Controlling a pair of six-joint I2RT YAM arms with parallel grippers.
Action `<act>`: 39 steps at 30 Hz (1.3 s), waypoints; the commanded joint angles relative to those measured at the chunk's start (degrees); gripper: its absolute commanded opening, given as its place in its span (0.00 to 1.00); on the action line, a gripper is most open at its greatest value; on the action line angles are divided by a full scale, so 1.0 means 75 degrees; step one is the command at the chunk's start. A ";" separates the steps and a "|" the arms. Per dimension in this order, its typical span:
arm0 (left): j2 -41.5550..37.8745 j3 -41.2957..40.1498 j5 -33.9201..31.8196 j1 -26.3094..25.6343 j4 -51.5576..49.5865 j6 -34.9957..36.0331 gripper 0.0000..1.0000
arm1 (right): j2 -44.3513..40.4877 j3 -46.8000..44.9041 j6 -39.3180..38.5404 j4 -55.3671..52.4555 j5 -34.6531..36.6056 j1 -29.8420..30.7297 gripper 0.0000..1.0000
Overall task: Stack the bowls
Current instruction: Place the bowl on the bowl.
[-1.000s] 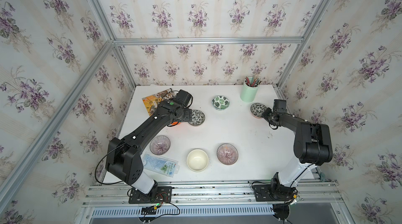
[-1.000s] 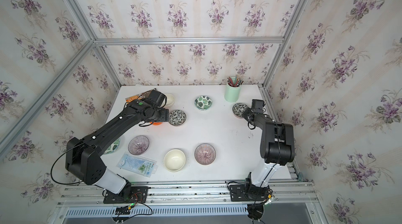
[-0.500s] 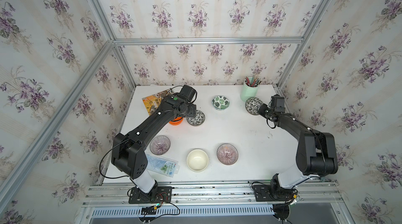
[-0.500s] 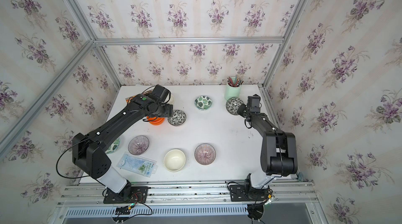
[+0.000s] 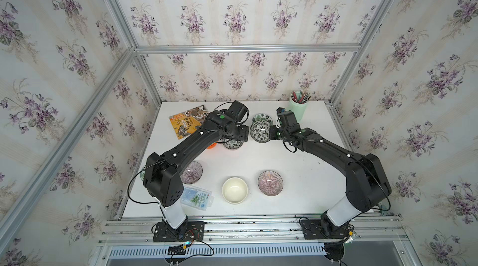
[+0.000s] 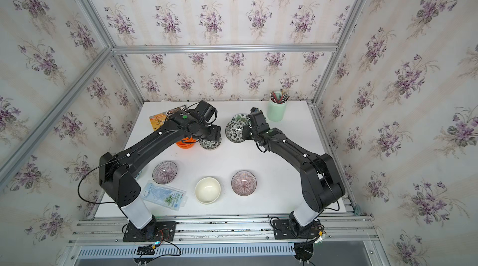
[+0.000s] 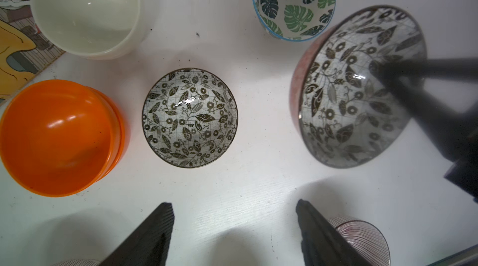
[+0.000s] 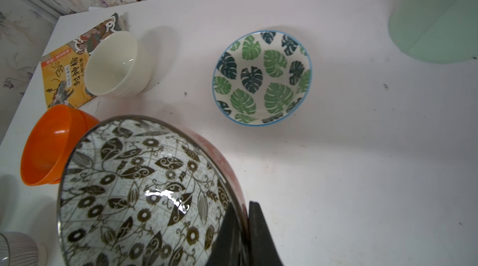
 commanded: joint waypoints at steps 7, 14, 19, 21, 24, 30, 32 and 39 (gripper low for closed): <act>0.0182 -0.0217 -0.0348 -0.0033 0.0117 -0.0259 0.76 | 0.0479 0.0603 0.0163 -0.0045 0.0239 0.0747 0.00; 0.0434 -0.0155 -0.0637 -0.0019 0.0062 -0.0475 0.58 | 0.0458 0.0603 0.0276 0.0111 -0.0028 0.0889 0.00; 0.0533 -0.0195 -0.0652 0.0077 0.0218 -0.0592 0.41 | 0.0383 0.0500 0.0344 0.0260 -0.0262 0.0997 0.00; 0.0568 -0.0178 -0.0624 0.0108 0.0258 -0.0633 0.30 | 0.0367 0.0455 0.0375 0.0316 -0.0317 0.1036 0.00; 0.0601 -0.0193 -0.0608 0.0164 0.0273 -0.0699 0.08 | 0.0359 0.0398 0.0417 0.0380 -0.0365 0.1068 0.00; 0.0616 -0.0314 -0.0300 0.0279 0.0453 -0.0801 0.00 | 0.0337 0.0316 0.0489 0.0657 -0.0666 0.1158 0.00; 0.0609 -0.0389 -0.0174 0.0323 0.0538 -0.0879 0.00 | 0.0384 0.0301 0.0469 0.0803 -0.0740 0.1174 0.05; 0.0316 -0.0831 -0.0318 0.0849 0.0682 -0.1815 0.00 | -0.0060 -0.0004 0.0437 0.1570 -0.0805 0.1174 0.49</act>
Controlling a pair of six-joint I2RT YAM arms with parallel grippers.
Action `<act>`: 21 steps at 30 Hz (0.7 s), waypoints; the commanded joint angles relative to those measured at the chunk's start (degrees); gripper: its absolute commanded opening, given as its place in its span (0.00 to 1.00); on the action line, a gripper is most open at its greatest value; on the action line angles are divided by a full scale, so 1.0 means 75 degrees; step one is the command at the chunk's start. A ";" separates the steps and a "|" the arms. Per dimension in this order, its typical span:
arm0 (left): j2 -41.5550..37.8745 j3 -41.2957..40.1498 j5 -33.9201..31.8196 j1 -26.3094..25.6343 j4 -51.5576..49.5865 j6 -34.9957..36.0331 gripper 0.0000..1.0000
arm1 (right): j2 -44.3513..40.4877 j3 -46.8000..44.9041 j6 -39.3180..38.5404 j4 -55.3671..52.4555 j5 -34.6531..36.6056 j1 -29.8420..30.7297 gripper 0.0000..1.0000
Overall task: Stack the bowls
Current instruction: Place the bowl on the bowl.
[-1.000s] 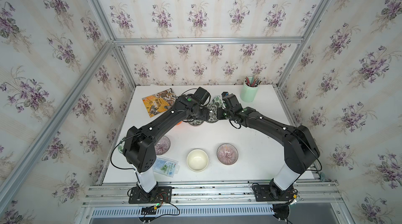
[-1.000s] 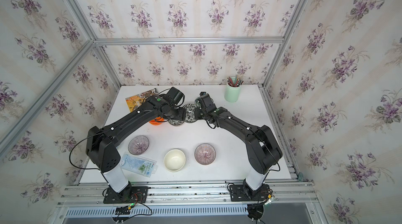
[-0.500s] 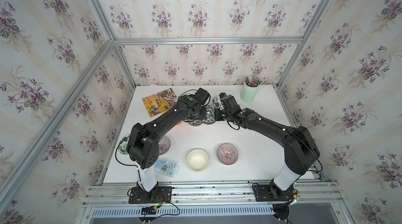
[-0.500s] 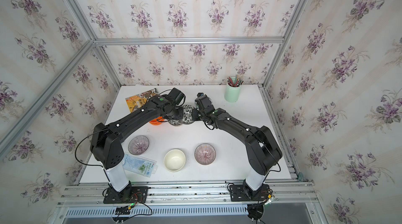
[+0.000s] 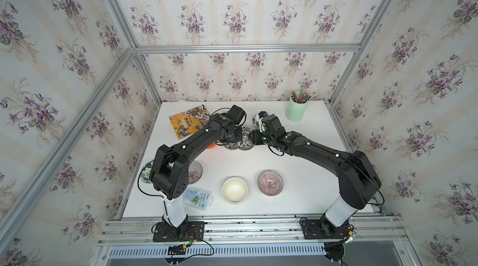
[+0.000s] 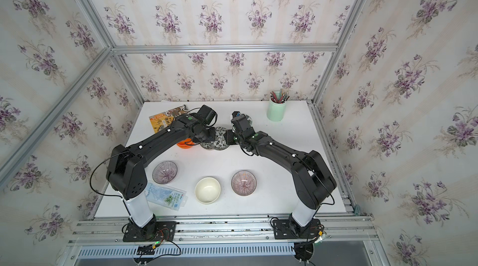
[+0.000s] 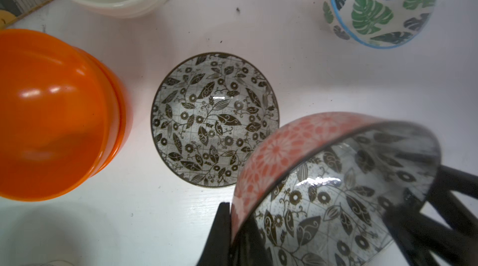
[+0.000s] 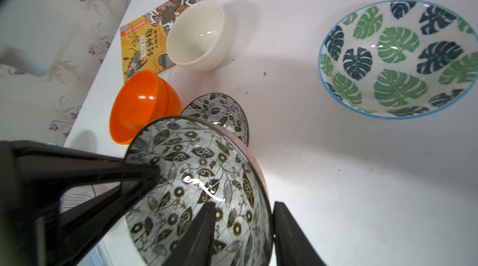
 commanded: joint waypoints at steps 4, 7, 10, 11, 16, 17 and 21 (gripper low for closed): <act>-0.0391 -0.0538 0.0380 0.0863 0.0449 -0.1046 0.00 | -0.0843 -0.0291 -0.0163 0.0898 0.0153 -0.0019 0.56; -0.0395 -0.0632 0.0756 0.1203 0.0483 -0.1079 0.00 | -0.1126 -0.0394 -0.0255 0.0751 0.0346 -0.0046 0.56; -0.0103 -0.0449 0.1343 0.1434 0.0339 -0.1053 0.00 | -0.1203 -0.0446 -0.0277 0.0582 0.0417 -0.0108 0.57; 0.0015 -0.0362 0.1537 0.1486 0.0293 -0.1044 0.00 | -0.1220 -0.0474 -0.0280 0.0557 0.0444 -0.0111 0.57; 0.0487 0.0089 0.1946 0.1547 0.0081 -0.1160 0.00 | -0.1210 -0.0581 -0.0220 0.0561 0.0420 -0.0141 0.56; 0.0628 0.0249 0.1977 0.1554 -0.0082 -0.1163 0.00 | -0.1219 -0.0586 -0.0228 0.0534 0.0402 -0.0136 0.56; 0.0920 0.0472 0.2155 0.1572 -0.0276 -0.1187 0.00 | -0.1312 -0.0672 -0.0247 0.0476 0.0451 -0.0135 0.56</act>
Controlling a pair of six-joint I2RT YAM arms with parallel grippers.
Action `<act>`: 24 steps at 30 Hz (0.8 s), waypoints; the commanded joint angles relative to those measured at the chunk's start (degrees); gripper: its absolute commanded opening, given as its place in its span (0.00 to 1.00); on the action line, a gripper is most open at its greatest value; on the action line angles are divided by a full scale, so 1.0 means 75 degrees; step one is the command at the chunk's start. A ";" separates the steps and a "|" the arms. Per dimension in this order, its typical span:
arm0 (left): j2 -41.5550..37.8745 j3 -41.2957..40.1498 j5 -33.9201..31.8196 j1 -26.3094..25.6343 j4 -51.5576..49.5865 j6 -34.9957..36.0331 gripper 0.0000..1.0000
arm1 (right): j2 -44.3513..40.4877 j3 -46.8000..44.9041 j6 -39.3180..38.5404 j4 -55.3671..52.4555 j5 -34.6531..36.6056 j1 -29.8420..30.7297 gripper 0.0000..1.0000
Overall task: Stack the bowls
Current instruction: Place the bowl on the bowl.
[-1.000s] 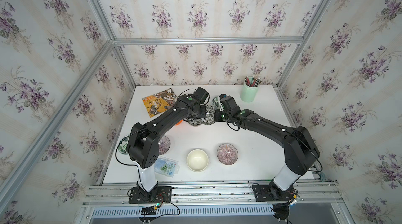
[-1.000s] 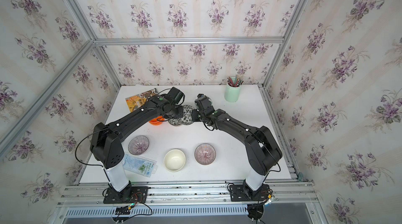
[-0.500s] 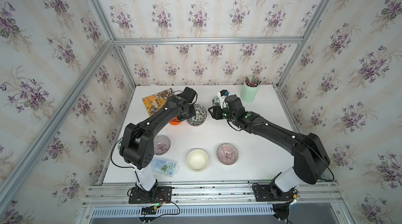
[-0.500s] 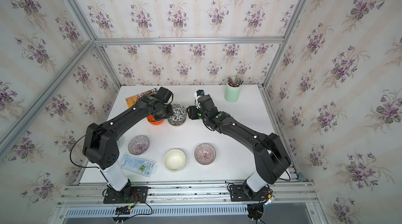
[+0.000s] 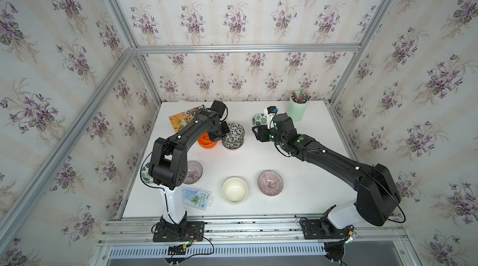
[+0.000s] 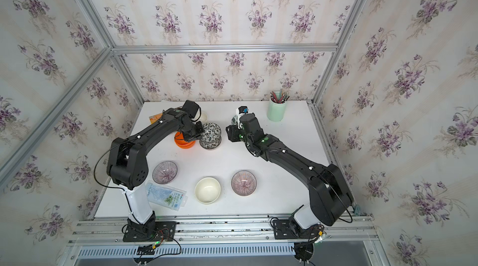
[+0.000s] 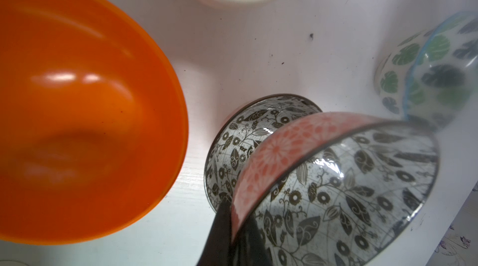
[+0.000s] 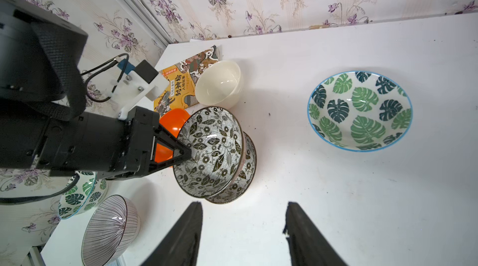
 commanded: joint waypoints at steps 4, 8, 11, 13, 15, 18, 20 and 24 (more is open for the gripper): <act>0.0197 0.0279 0.0177 0.0027 -0.0612 -0.0043 0.00 | -0.0177 -0.0088 -0.0120 -0.0121 0.0141 0.0001 0.56; 0.0225 0.0154 0.0134 0.0027 -0.0673 -0.0051 0.00 | -0.0267 -0.0134 -0.0134 -0.0139 0.0144 -0.0007 0.56; 0.0330 0.0105 0.0151 0.0028 -0.0641 -0.0070 0.00 | -0.0292 -0.0183 -0.0113 -0.0064 0.0073 -0.0001 0.56; 0.0431 0.0113 0.0177 0.0030 -0.0632 -0.0091 0.00 | -0.0292 -0.0210 -0.0113 -0.0066 0.0034 -0.0001 0.56; 0.0465 0.0087 0.0175 0.0029 -0.0562 -0.0118 0.00 | -0.0313 -0.0244 -0.0110 -0.0058 0.0020 -0.0001 0.56; 0.0522 0.0094 0.0161 0.0027 -0.0525 -0.0132 0.00 | -0.0345 -0.0313 -0.0117 -0.0047 0.0018 -0.0001 0.56; 0.0565 0.0100 0.0163 0.0027 -0.0510 -0.0139 0.00 | -0.0372 -0.0370 -0.0112 -0.0049 0.0007 0.0000 0.56; 0.0622 0.0097 0.0188 0.0027 -0.0424 -0.0176 0.00 | -0.0376 -0.0435 -0.0100 -0.0011 -0.0014 -0.0001 0.56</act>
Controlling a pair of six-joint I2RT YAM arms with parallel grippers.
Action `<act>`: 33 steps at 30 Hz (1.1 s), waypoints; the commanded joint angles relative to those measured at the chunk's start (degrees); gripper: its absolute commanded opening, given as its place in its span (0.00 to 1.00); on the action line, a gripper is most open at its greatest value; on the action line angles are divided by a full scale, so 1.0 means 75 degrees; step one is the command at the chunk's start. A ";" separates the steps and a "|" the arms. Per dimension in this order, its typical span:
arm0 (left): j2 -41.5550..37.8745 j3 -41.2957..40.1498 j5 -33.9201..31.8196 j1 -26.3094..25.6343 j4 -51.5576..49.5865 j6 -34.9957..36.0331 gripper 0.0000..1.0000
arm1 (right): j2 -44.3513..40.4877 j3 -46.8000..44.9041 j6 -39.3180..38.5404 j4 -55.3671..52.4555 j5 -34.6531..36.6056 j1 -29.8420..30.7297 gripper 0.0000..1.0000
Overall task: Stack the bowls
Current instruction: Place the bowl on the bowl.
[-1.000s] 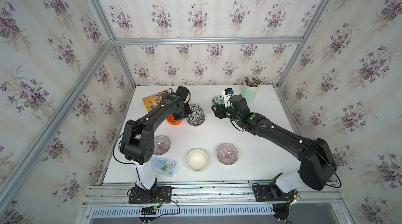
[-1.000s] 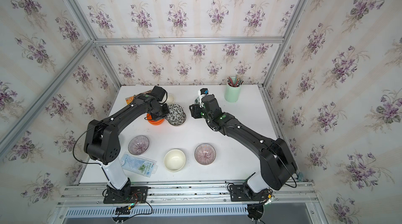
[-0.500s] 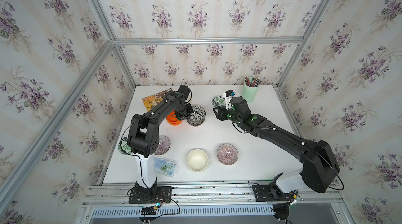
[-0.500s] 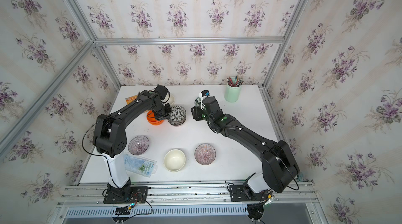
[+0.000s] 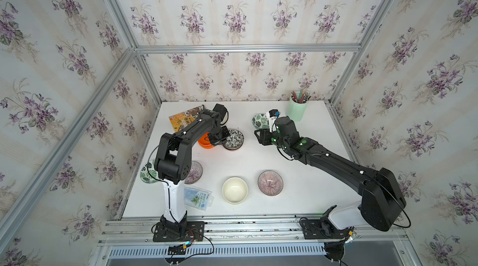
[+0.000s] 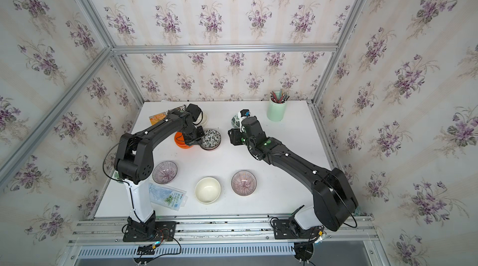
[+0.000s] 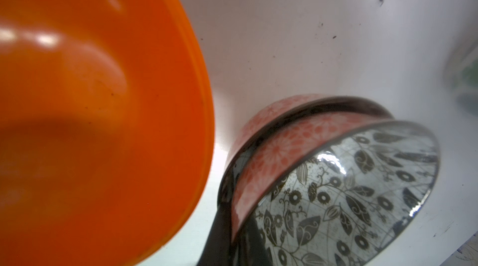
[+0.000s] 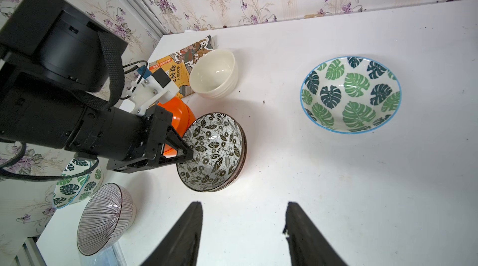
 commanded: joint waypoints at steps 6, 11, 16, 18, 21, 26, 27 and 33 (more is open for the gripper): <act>0.0106 0.0107 0.0062 0.0007 0.0128 -0.0065 0.00 | -0.0004 -0.0031 -0.0056 0.0148 -0.0116 -0.0001 0.56; -0.0054 0.0228 -0.0012 0.0007 0.0054 -0.0006 0.05 | -0.0005 -0.0027 -0.0067 0.0131 -0.0102 0.0007 0.56; -0.0239 0.0488 -0.0171 -0.0014 -0.0257 0.0094 0.09 | 0.0071 0.0041 -0.0071 0.0124 -0.0116 -0.0001 0.56; -0.0315 0.0563 -0.0286 -0.0027 -0.0376 0.0160 0.11 | 0.0107 0.0062 -0.0071 0.0133 -0.0141 -0.0001 0.56; -0.0340 0.0573 -0.0335 -0.0028 -0.0431 0.0250 0.13 | 0.0125 0.0097 -0.0066 0.0135 -0.0155 -0.0003 0.56; -0.0176 0.0373 -0.0338 -0.0034 -0.0396 0.0244 0.10 | 0.0165 0.0133 -0.0055 0.0132 -0.0213 -0.0001 0.56; -0.0156 0.0316 -0.0337 -0.0039 -0.0359 0.0234 0.10 | 0.0168 0.0128 -0.0064 0.0124 -0.0210 -0.0001 0.56; -0.0063 0.0106 -0.0253 -0.0043 -0.0106 0.0178 0.09 | 0.0178 0.0134 -0.0092 0.0109 -0.0200 -0.0001 0.56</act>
